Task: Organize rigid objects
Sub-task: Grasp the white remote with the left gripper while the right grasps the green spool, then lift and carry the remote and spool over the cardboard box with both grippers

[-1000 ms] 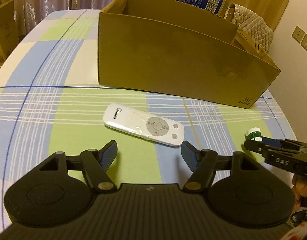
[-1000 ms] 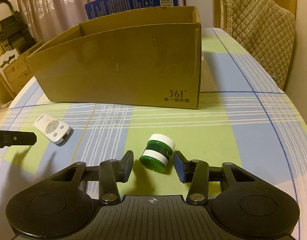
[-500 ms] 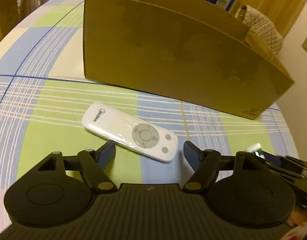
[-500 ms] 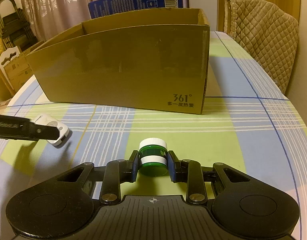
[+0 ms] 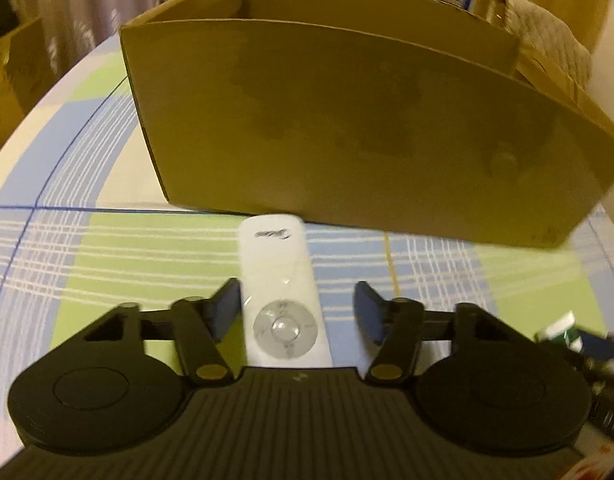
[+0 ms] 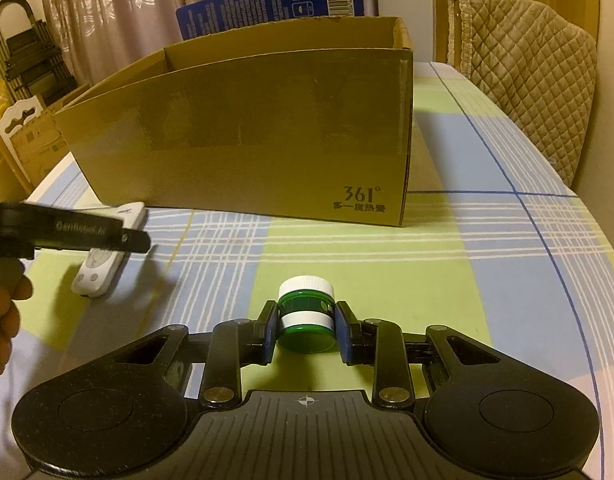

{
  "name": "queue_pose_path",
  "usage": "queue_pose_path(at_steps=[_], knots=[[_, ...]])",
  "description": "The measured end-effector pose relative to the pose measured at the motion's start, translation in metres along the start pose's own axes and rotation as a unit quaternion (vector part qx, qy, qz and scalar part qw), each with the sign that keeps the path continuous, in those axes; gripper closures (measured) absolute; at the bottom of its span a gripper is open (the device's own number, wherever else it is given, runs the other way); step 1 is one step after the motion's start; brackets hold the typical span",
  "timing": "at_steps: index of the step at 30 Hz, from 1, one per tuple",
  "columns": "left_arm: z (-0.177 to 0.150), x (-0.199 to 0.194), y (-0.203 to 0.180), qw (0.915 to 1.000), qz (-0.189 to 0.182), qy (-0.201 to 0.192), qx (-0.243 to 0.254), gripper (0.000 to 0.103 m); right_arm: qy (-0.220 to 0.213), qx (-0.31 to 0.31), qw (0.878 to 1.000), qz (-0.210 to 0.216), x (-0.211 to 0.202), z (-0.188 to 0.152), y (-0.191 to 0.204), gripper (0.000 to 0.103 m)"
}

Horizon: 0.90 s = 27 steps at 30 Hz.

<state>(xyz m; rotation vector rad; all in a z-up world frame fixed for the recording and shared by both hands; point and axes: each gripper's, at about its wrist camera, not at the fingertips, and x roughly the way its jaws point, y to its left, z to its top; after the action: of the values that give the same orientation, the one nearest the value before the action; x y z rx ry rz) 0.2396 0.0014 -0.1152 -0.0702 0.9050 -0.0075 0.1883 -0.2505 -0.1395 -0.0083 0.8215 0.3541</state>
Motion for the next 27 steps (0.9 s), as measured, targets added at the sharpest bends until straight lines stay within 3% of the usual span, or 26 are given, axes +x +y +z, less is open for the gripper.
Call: queue_pose_path(at_steps=[3,9,13,27], knots=[[-0.011,-0.01,0.007,0.9998,-0.006,-0.003,0.018,0.067,-0.001,-0.001,1.0,0.001,-0.001,-0.002,0.002,0.076],[-0.044,-0.036,0.01,0.9975,-0.042,0.0,0.056,0.068,-0.001,0.0,1.0,0.005,-0.008,-0.009,0.006,0.076],[-0.067,-0.055,0.009,0.9972,-0.041,-0.02,0.059,0.067,-0.004,0.003,1.0,0.004,-0.013,-0.015,0.008,0.076],[-0.068,-0.047,0.0,0.9962,-0.019,-0.049,0.07,0.067,-0.018,0.006,1.0,0.003,-0.017,-0.022,0.009,0.076]])
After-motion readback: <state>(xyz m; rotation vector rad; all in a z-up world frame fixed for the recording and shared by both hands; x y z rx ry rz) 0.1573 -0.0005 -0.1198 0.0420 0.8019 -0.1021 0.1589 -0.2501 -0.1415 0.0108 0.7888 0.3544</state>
